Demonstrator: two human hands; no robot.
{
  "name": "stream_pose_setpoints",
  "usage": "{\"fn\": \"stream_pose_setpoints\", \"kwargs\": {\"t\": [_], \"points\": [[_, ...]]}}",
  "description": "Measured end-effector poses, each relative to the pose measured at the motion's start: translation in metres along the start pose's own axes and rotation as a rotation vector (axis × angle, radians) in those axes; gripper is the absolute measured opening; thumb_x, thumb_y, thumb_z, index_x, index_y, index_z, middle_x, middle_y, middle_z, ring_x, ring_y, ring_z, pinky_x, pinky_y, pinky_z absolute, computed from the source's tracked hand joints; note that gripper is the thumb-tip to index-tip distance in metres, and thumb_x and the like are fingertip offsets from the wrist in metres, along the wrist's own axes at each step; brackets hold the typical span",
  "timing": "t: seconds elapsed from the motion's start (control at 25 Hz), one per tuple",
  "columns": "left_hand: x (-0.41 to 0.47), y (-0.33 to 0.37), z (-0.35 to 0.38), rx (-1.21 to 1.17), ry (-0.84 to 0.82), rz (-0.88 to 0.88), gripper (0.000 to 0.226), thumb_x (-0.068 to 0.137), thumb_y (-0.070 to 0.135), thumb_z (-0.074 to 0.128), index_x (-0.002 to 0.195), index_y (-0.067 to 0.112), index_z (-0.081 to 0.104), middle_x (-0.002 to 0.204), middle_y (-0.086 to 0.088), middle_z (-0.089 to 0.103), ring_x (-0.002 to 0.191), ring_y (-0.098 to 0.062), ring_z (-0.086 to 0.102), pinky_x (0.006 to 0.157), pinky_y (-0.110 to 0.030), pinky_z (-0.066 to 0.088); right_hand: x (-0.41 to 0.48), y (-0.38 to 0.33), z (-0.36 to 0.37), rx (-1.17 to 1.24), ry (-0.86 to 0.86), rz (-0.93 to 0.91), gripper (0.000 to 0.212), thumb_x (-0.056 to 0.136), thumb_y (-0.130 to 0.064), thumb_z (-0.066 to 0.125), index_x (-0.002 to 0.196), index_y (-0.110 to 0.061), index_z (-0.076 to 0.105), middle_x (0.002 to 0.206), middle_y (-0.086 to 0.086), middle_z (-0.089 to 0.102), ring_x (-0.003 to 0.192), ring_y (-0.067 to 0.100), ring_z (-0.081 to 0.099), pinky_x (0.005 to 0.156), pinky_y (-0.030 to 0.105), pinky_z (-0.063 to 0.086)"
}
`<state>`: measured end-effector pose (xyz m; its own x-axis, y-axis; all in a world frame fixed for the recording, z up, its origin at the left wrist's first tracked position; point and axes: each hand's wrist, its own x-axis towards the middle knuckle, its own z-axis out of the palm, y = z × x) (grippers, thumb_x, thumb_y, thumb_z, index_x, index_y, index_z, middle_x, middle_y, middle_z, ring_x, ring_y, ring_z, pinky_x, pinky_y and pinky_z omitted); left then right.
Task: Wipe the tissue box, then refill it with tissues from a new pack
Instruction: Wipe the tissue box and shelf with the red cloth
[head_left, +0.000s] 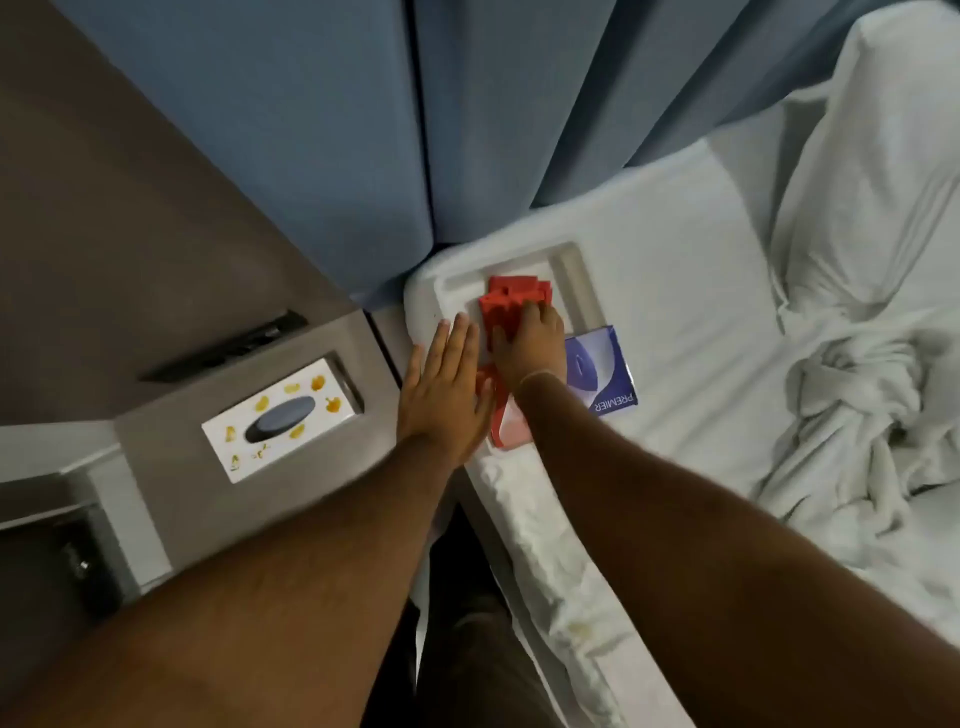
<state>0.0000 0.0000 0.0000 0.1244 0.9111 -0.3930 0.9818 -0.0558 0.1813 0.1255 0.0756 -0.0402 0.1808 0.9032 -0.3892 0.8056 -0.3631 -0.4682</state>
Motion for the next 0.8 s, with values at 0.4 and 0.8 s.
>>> {"fn": "stream_pose_setpoints", "kwargs": {"t": [0.4, 0.8], "points": [[0.014, -0.026, 0.016, -0.131, -0.054, -0.092, 0.083, 0.102, 0.067, -0.002, 0.17, 0.02, -0.005, 0.178, -0.002, -0.011, 0.164, -0.021, -0.013, 0.131, -0.048, -0.001, 0.06, 0.001, 0.032, -0.285, -0.079, 0.092, 0.106, 0.077, -0.044, 0.088, 0.156, -0.012, 0.027, 0.155, 0.016, 0.037, 0.137, 0.038, 0.043, 0.1, 0.054, 0.051], [-0.068, -0.12, 0.031, -0.323, -0.084, -0.377, 0.069, 0.112, 0.046, 0.027, 0.171, 0.02, -0.001, 0.179, 0.001, -0.001, 0.164, -0.018, -0.007, 0.132, -0.044, -0.002, 0.056, -0.004, -0.033, 0.247, 0.129, 0.252, 0.036, 0.091, -0.04, 0.068, 0.106, -0.008, 0.075, 0.106, 0.015, 0.077, 0.103, 0.035, 0.072, 0.083, 0.028, 0.05]]}}
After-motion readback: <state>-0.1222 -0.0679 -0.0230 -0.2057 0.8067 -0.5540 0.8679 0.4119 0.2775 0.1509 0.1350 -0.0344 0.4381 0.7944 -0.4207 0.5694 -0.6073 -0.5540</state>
